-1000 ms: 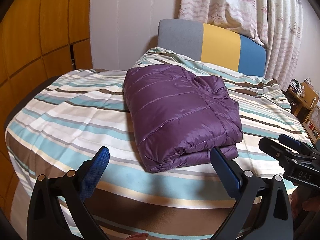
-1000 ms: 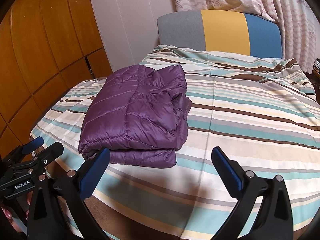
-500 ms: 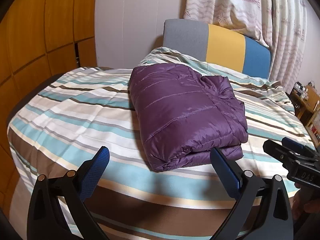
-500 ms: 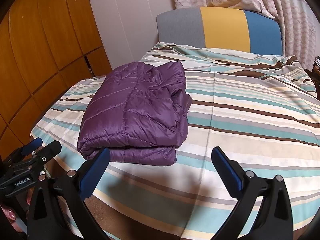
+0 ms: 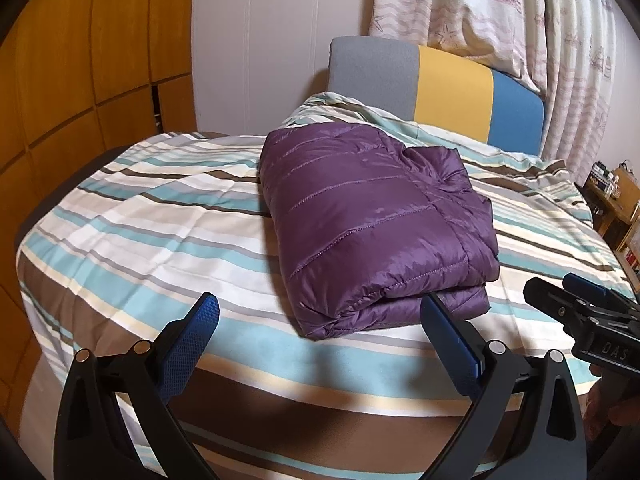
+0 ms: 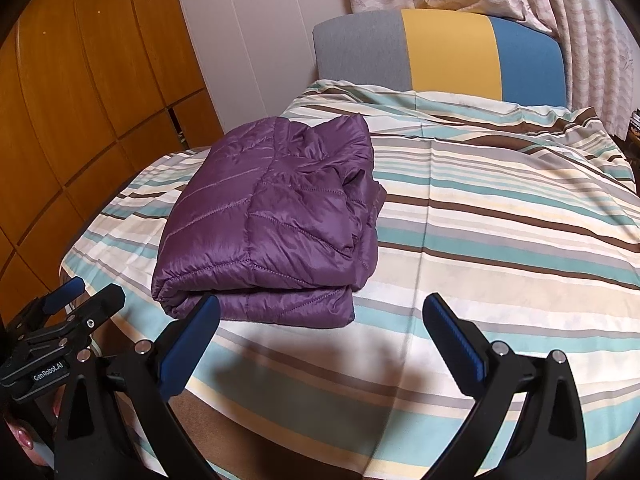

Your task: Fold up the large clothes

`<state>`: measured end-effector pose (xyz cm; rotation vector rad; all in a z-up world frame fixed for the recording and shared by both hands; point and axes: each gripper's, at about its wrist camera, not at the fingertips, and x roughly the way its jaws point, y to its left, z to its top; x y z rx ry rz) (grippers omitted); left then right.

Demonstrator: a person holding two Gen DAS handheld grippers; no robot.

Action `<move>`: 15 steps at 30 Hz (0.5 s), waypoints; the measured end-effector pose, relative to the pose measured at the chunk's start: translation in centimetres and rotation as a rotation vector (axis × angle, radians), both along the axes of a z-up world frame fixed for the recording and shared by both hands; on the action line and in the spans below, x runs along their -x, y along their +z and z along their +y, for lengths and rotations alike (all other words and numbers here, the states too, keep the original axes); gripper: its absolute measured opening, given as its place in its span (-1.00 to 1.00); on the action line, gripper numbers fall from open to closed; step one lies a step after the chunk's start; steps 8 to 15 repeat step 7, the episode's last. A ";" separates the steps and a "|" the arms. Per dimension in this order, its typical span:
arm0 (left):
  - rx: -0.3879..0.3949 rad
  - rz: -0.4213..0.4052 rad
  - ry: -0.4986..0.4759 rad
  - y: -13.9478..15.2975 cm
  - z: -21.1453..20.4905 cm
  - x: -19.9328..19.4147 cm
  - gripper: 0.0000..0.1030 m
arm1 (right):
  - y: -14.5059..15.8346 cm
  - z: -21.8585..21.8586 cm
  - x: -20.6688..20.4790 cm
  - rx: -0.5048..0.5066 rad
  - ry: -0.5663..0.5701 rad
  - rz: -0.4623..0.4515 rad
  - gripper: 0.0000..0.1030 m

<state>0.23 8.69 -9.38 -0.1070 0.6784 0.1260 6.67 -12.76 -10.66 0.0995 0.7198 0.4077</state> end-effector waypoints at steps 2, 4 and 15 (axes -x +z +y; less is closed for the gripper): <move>0.001 0.021 0.010 -0.3 0.1 -0.3 0.94 | -0.3 -0.1 -0.2 -0.002 -0.004 0.008 0.96; 0.018 0.048 0.011 -0.7 0.5 -0.9 0.94 | -0.6 -0.3 -0.7 -0.001 -0.012 0.022 0.96; 0.005 0.081 0.036 -1.3 1.2 -1.6 0.94 | -1.3 -1.1 -1.6 0.009 -0.045 0.038 0.96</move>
